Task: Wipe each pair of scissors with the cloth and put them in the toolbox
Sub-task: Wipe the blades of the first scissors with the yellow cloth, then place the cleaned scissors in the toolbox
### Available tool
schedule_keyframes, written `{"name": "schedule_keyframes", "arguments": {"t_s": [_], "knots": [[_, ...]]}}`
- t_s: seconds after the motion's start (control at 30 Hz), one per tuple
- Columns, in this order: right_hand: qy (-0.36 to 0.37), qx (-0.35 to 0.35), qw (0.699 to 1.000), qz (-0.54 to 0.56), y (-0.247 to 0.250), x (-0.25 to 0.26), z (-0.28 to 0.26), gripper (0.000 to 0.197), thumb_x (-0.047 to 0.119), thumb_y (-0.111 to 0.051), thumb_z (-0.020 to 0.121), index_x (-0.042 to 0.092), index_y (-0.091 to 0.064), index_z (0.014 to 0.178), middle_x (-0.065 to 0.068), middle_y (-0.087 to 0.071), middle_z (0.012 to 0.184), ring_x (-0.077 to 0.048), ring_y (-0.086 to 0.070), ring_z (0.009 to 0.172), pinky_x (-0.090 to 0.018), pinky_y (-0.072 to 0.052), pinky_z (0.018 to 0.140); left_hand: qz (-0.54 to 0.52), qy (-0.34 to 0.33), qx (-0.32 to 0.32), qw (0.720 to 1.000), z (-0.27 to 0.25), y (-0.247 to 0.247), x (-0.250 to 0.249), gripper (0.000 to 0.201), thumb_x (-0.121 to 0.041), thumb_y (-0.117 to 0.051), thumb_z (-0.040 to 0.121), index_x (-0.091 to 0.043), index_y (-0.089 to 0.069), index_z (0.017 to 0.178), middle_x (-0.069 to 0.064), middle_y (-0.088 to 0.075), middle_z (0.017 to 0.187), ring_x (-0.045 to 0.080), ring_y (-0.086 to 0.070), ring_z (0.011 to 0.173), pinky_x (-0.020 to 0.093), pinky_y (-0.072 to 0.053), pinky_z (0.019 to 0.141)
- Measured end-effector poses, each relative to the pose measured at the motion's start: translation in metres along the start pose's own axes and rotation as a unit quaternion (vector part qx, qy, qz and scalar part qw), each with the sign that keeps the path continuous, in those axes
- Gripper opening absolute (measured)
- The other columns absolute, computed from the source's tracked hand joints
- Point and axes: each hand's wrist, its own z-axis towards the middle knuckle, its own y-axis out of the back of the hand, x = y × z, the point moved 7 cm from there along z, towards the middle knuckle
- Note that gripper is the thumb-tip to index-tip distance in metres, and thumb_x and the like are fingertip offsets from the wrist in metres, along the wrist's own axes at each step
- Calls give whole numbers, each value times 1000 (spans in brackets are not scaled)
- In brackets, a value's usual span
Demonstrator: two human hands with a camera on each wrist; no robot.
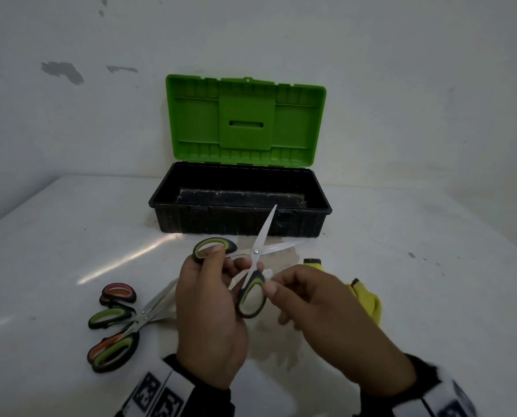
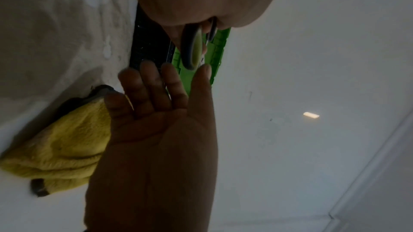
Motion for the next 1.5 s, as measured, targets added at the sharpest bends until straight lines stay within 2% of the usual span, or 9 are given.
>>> {"name": "schedule_keyframes", "arguments": {"t_s": [0.17, 0.33, 0.57, 0.73, 0.97, 1.17, 1.27, 1.37, 1.5], "knots": [[-30, -17, 982, 187, -1, -7, 8, 15, 22, -66, 92, 8, -70, 89, -9, -71, 70, -21, -64, 56, -33, -51, 51, 57, 20, 42, 997, -1, -2, 1, 14, -12, -53, 98, -3, -63, 98, 10, -60, 74, 29, -73, 89, 41, -60, 76], [-46, -22, 964, 262, 7, -17, 13, 16, 14, -69, 88, -2, -69, 87, -9, -66, 63, -19, -52, 48, -28, -42, 44, 171, 69, 78, 980, 8, 12, -9, 27, -25, -53, 99, -4, -67, 90, 10, -62, 70, 25, -65, 73, 43, -60, 68], [-34, -35, 959, 280, 2, -15, 17, 16, 15, -70, 87, -1, -68, 86, -11, -66, 65, -18, -52, 48, -26, -43, 44, 390, -9, 177, 903, 7, 10, -20, 22, -34, -62, 93, -19, -73, 82, -4, -65, 65, 9, -60, 60, 25, -54, 59], [-29, -54, 957, 283, -3, -11, 19, 12, 15, -72, 86, 4, -69, 84, -10, -66, 64, -18, -55, 47, -28, -45, 45, 377, -36, 160, 912, 8, 10, -22, 10, -23, -65, 92, -19, -69, 100, 6, -66, 69, 11, -61, 58, 26, -53, 55], [-22, -80, 946, 312, -22, -1, 19, 15, 19, -71, 87, 6, -63, 85, -5, -62, 60, -20, -55, 48, -29, -48, 46, 379, -64, 175, 906, 8, 6, -24, 9, -20, -64, 93, -12, -67, 95, 11, -69, 73, 13, -64, 58, 23, -53, 54], [-39, -16, 950, 309, -35, 13, 34, 17, 19, -68, 89, 3, -65, 93, -8, -67, 66, -20, -61, 53, -31, -54, 51, 413, -59, 196, 888, 23, 12, -48, 14, -30, -68, 88, -16, -67, 91, 4, -70, 71, 16, -66, 64, 29, -53, 60], [-30, 7, 954, 300, -38, 26, 53, 14, 16, -66, 91, 2, -66, 95, -10, -67, 69, -21, -63, 55, -31, -54, 53, 417, -84, 167, 890, 46, 21, -75, 39, -50, -69, 75, -15, -69, 91, 7, -71, 79, 18, -68, 72, 31, -54, 60], [-29, 12, 960, 277, -35, 39, 85, 15, 14, -65, 93, -1, -64, 94, -10, -66, 67, -21, -63, 56, -30, -55, 54, 439, -137, 86, 884, 88, 38, -110, 30, -43, -69, 85, -15, -67, 97, 9, -70, 88, 21, -68, 83, 36, -58, 67], [-46, 31, 964, 261, -36, 58, 137, 11, 11, -64, 93, 1, -62, 93, -9, -61, 66, -18, -62, 52, -28, -55, 50, 496, -148, 5, 856, 146, 57, -136, 50, -47, -65, 89, -18, -54, 129, -5, -62, 99, 21, -64, 94, 45, -53, 92]]}}
